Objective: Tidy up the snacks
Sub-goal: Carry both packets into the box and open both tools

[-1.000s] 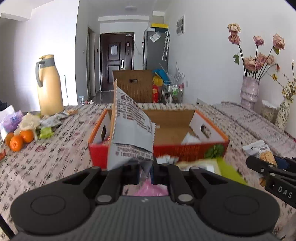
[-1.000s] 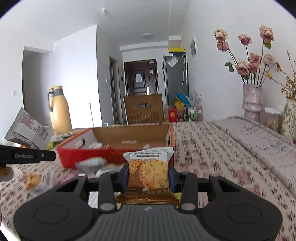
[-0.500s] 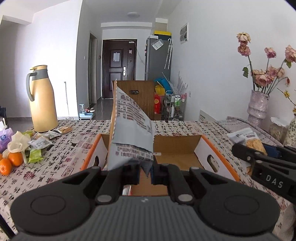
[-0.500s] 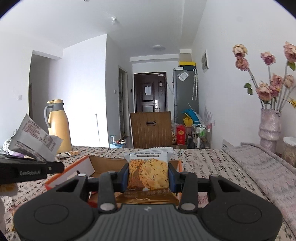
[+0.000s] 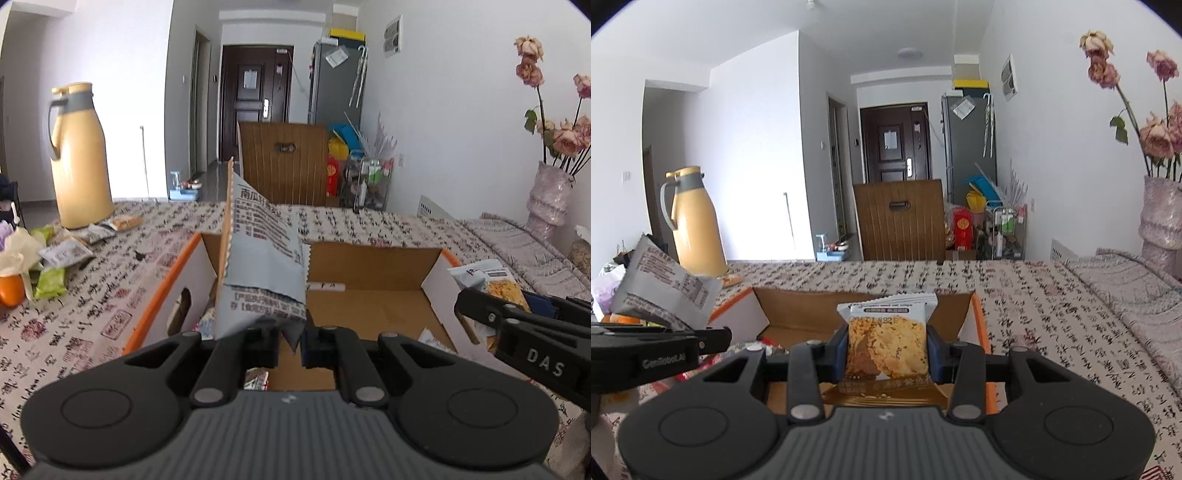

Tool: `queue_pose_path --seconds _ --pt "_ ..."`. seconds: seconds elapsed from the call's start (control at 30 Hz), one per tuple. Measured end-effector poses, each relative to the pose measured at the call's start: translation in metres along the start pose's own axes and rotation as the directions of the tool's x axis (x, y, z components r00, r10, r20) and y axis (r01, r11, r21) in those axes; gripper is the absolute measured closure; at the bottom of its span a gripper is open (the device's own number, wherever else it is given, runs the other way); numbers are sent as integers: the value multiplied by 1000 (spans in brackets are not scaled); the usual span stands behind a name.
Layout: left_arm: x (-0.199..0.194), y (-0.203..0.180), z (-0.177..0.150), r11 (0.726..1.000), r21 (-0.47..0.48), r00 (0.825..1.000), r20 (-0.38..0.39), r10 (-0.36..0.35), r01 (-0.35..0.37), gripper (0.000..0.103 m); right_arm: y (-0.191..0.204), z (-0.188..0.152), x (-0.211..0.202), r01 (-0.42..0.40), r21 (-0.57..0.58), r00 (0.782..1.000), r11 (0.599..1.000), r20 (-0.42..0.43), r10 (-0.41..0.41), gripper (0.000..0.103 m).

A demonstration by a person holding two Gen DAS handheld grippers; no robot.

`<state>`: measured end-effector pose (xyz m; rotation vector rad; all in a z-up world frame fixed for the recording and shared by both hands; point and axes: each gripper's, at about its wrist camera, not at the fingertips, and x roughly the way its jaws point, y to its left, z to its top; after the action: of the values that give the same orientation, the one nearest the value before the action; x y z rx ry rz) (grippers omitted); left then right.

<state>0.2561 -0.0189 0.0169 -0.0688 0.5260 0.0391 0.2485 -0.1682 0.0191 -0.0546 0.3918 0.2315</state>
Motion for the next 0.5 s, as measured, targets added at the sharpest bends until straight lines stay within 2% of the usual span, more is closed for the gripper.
queue_pose_path --seconds 0.1,0.13,0.2,0.23,0.27,0.3,0.37,0.43,0.5 --pt "4 2 -2 1000 -5 1000 -13 -4 4 89 -4 -4 3 1 7 1000 1000 -14 -1 61" --pt "4 4 -2 1000 -9 1000 -14 -4 4 84 -5 -4 5 3 10 1000 1000 -18 -3 60" --pt "3 6 -2 1000 -17 1000 -10 -1 0 64 -9 -5 6 7 17 1000 1000 -24 -7 53" --pt "2 7 -2 1000 -21 1000 -2 13 -13 48 -10 -5 5 12 23 1000 1000 -22 -12 40" --pt "-1 7 -2 999 -22 1000 10 28 -28 38 -11 -6 5 19 25 1000 1000 -19 -18 28" --pt "-4 6 -2 999 -25 999 22 36 -36 32 -12 -6 5 29 28 1000 999 -13 -28 22" --pt "-11 7 -2 998 -35 997 53 58 -56 2 -14 -8 3 44 35 999 998 -3 -44 8" --pt "-18 7 -2 996 -45 992 88 86 -82 0 -15 -8 3 52 44 999 998 3 -52 1" --pt "-21 7 0 996 -49 993 95 76 -71 0 -16 -7 2 58 48 998 997 8 -58 0"
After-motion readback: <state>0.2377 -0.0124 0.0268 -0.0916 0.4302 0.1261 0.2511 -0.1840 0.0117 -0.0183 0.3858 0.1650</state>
